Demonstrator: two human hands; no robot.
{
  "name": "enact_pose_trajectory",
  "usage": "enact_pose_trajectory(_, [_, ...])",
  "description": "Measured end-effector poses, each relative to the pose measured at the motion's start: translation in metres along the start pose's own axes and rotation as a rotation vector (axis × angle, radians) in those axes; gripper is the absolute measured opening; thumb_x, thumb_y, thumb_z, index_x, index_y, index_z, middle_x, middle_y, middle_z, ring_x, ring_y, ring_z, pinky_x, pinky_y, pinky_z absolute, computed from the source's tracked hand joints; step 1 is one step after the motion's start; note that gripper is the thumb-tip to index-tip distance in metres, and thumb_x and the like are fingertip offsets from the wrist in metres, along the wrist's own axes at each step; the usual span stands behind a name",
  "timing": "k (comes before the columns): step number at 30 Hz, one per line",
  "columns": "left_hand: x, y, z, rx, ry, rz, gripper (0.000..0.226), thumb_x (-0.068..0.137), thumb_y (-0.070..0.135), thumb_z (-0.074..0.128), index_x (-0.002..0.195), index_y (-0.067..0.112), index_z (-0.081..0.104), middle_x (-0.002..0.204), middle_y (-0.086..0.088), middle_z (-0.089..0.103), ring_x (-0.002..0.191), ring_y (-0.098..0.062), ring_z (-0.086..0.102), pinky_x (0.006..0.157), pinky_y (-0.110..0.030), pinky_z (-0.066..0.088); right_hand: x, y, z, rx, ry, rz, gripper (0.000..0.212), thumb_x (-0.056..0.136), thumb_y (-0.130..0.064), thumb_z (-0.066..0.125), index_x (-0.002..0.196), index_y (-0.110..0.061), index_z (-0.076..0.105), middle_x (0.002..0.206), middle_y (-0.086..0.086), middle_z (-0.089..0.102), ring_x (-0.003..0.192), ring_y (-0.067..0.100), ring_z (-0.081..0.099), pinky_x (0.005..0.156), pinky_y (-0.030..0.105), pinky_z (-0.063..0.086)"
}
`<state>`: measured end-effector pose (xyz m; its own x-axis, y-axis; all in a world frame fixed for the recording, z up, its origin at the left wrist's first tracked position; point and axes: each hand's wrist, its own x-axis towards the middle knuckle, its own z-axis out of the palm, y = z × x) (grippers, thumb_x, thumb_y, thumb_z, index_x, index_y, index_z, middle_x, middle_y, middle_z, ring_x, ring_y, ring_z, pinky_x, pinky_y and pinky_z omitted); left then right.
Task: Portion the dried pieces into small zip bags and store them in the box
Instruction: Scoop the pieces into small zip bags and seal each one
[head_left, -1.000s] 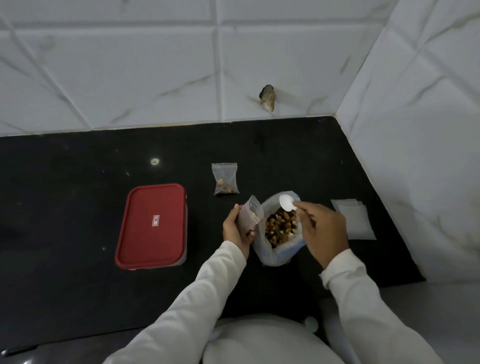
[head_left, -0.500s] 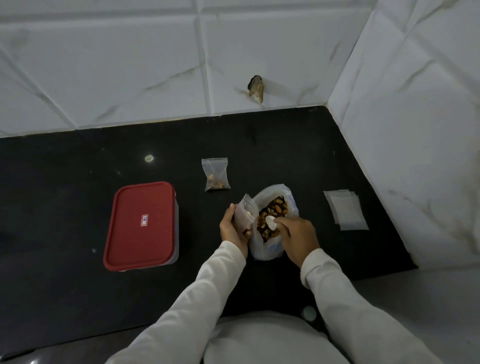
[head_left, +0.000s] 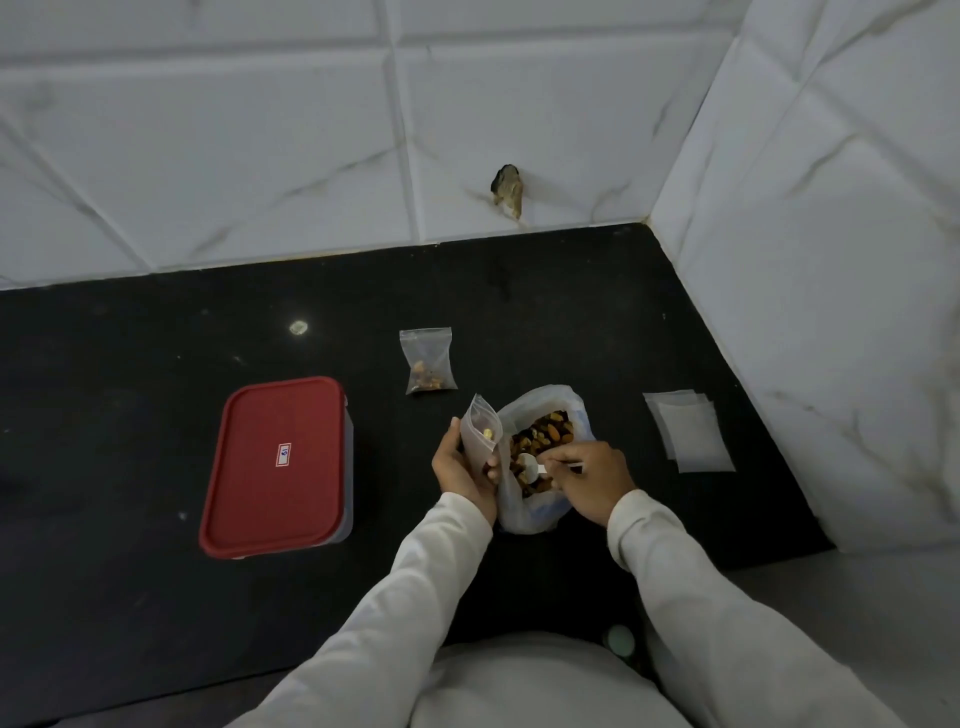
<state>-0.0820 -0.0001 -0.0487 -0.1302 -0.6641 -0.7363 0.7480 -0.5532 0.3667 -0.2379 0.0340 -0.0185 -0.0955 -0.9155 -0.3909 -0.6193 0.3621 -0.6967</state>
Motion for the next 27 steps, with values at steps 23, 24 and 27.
enact_pose_trajectory(23, [0.003,0.011,-0.006,-0.001,-0.033,0.0,0.035,0.093,0.041,0.059,0.11,0.013,0.072,0.093,-0.009,0.071,0.075,-0.021,0.066,0.057,-0.028,0.054,-0.017,-0.012,-0.035,0.369,0.098,0.124,0.021,0.091,-0.015,0.063,0.097,-0.031,0.074,0.09,-0.005,0.072,0.09,0.011,0.067,0.075,0.022,0.05])
enact_pose_trajectory(24, [0.004,0.011,-0.007,0.008,-0.032,0.003,0.034,0.092,0.041,0.059,0.108,0.014,0.072,0.093,-0.009,0.07,0.075,-0.021,0.066,0.058,-0.028,0.053,-0.02,-0.019,-0.037,0.406,0.126,0.097,0.021,0.091,-0.014,0.062,0.096,-0.031,0.074,0.086,-0.004,0.072,0.088,0.012,0.068,0.076,0.023,0.051])
enact_pose_trajectory(27, [0.007,0.011,-0.009,0.021,-0.027,-0.005,0.032,0.092,0.042,0.059,0.105,0.015,0.072,0.093,-0.009,0.07,0.076,-0.021,0.065,0.06,-0.029,0.053,-0.027,-0.044,-0.037,0.448,0.165,-0.019,0.02,0.091,-0.014,0.063,0.099,-0.028,0.075,0.083,-0.003,0.073,0.082,0.012,0.069,0.078,0.027,0.055])
